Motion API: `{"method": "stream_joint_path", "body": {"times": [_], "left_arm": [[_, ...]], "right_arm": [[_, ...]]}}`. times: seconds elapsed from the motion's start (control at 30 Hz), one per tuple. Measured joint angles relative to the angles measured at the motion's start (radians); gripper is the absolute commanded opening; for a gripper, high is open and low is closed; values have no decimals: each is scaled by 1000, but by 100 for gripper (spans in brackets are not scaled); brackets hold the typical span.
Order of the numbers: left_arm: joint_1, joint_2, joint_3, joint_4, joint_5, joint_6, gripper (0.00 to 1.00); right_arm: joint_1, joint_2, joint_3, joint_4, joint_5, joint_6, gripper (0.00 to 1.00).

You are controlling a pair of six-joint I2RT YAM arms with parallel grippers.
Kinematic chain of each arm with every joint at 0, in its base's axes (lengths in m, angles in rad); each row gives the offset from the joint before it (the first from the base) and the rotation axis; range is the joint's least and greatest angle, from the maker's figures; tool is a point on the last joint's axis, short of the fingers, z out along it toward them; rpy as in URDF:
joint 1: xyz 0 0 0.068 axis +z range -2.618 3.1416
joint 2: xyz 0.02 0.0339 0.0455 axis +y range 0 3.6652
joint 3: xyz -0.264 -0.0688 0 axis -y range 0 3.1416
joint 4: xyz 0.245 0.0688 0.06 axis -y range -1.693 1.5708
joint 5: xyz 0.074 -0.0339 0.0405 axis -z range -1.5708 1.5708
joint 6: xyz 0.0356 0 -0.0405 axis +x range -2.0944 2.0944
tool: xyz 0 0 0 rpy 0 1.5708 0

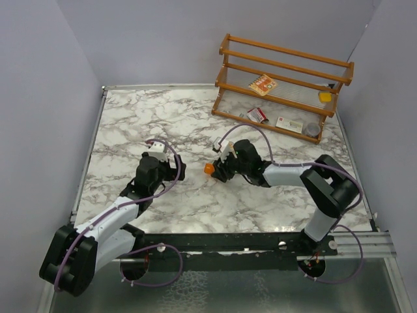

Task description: Sort the pills into containers

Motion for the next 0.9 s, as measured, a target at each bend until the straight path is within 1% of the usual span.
{"method": "stream_joint_path", "body": {"times": [0.07,0.2,0.23,0.3,0.4,0.53,0.6,0.77,0.9], "left_arm": [[0,19,24,-10,38,5,99],[0,116,112,10,237,15,99],[0,142,127,40,303,7,99],[0,163,130,91,389,-16,99],[-2,153,120,151,472,-49,99],[-2,115,117,192,534,-78,99],[-2,70,117,198,547,-85,99],[-2,-30,116,225,591,-157,99],[-2,-33,115,240,620,-226,99]], "right_arm": [[7,-54,-10,-16,23,16,1],[39,-167,-31,-43,66,32,1],[54,-208,-42,-48,83,33,1],[71,-267,-59,-55,101,34,1],[87,-350,-89,-68,121,34,1],[90,-445,-134,-87,136,34,1],[90,-467,-141,-97,139,34,1],[95,-484,-145,-103,142,33,1],[100,-491,-147,-103,141,31,1]]}}
